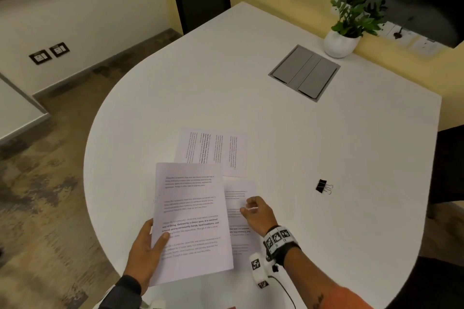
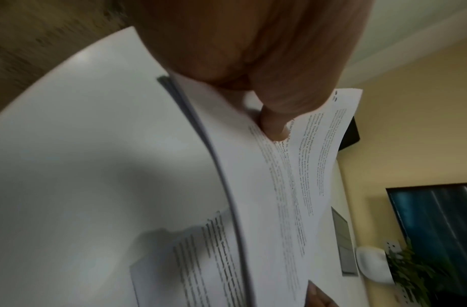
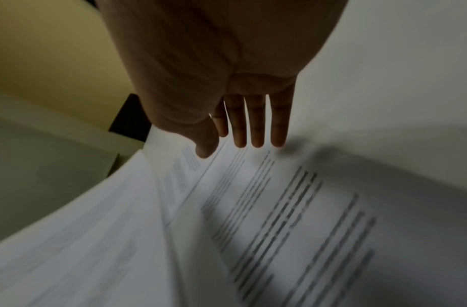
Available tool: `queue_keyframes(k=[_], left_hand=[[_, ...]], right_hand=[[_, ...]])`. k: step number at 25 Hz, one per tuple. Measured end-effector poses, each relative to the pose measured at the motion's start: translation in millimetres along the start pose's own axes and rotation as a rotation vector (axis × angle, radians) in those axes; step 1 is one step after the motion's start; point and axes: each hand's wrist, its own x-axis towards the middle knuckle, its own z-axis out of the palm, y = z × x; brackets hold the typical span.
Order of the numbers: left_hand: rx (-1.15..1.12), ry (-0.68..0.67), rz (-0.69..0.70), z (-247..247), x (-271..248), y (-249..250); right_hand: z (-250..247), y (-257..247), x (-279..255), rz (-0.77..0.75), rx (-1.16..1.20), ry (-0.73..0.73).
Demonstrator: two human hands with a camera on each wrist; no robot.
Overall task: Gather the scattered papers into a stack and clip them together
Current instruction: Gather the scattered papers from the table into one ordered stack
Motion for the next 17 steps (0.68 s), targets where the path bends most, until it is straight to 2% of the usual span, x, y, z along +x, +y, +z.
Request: queue_keyframes(k=[2, 7, 10, 13, 17], left_hand=[[-0.022, 0.018, -0.024, -9, 7, -5], [-0.074, 0.060, -0.067, -15, 14, -5], [-0.094, 0.059, -0.102, -15, 19, -2], [-0.083, 0.057, -0.117, -14, 26, -4], [-0.077, 0.048, -0.106, -11, 29, -4]], right_hand=[[-1, 9, 29, -0.024, -0.239, -0.031], [3, 7, 77, -0.059, -0.654, -0.082], [5, 7, 88, -0.042, -0.789, -0.129], [10, 16, 92, -0.058, -0.911, -0.111], [10, 15, 91, -0.087, -0.926, -0.095]])
